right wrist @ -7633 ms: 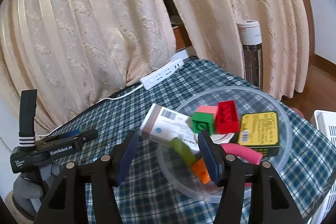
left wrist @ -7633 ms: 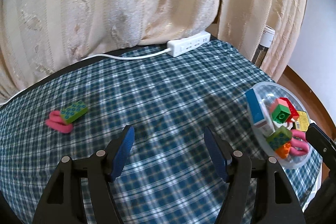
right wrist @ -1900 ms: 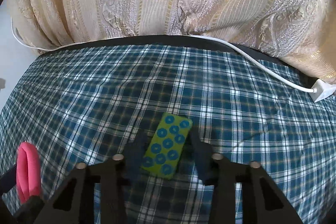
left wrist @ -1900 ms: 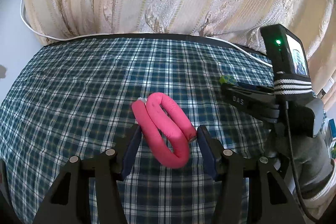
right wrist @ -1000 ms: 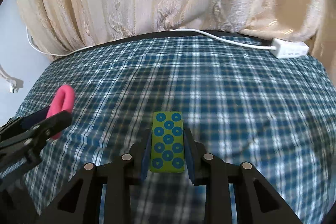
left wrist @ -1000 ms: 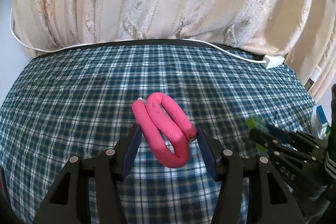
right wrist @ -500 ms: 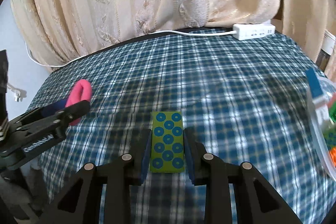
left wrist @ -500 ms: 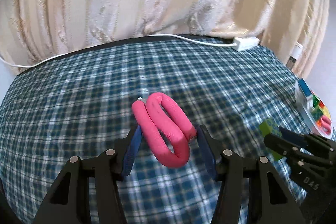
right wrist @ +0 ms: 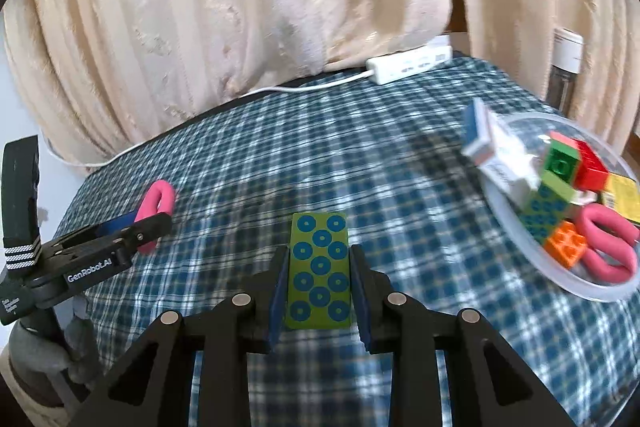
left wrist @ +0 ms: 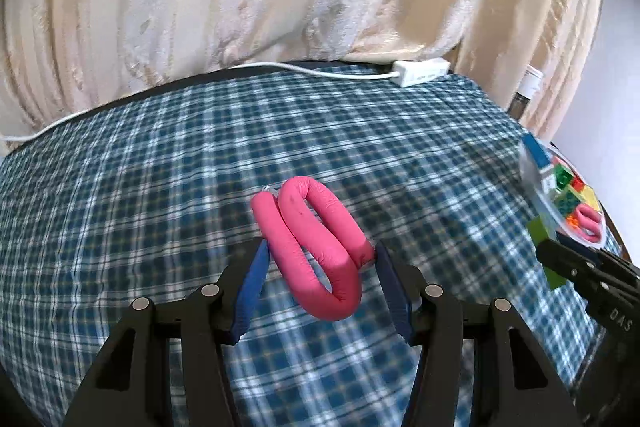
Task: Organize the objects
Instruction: 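Carry the foam tube and green dotted brick toward the bowl with both grippers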
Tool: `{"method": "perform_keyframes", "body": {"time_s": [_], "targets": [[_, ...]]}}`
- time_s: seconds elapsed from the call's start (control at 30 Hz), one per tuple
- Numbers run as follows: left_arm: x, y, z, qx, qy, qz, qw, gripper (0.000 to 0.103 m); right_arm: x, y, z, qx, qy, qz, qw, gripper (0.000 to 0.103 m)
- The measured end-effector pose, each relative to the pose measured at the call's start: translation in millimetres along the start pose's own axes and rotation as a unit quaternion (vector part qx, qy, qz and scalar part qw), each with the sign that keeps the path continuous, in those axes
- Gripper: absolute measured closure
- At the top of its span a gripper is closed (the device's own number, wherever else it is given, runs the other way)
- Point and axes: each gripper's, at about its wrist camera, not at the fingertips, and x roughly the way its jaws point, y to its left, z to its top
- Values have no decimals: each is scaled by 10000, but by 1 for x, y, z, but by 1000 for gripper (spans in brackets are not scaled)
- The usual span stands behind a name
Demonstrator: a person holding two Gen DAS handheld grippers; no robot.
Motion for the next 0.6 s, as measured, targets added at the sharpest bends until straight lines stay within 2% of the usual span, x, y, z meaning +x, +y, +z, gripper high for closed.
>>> {"method": "perform_keyframes", "body": {"time_s": [0.23,0.6], "targets": [[-7,-39,4,290,-68,-269,9992,47,-25,-35,1,361,-289,-170,9988,72],[-6,-87,16,554,-79,-456,9974,47,-55,-101,6,908,-710,-493,9921,72]]}}
